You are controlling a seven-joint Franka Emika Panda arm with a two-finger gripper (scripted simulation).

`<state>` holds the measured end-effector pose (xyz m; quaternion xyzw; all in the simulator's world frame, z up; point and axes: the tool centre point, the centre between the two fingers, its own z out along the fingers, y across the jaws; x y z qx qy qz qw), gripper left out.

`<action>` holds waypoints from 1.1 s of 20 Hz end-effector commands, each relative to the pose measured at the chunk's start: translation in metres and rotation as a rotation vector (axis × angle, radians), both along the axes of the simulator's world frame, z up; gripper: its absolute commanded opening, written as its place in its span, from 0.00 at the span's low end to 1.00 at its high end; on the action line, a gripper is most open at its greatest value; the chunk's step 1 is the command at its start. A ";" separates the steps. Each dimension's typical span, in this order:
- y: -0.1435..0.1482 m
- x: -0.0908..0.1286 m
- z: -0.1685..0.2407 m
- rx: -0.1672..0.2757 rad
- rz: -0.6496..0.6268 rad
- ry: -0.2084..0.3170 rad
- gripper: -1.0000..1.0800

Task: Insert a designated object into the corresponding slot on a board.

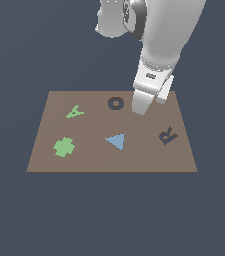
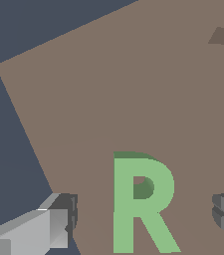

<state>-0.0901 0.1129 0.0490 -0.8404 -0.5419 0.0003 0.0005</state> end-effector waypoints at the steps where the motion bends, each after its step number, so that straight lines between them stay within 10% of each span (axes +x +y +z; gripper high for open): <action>1: -0.001 0.001 0.001 0.000 -0.004 -0.001 0.96; 15: -0.001 0.001 -0.019 -0.001 -0.007 -0.001 0.96; 16: -0.001 0.001 -0.019 -0.001 -0.007 -0.001 0.00; 22: -0.001 0.001 -0.019 -0.001 -0.007 -0.001 0.00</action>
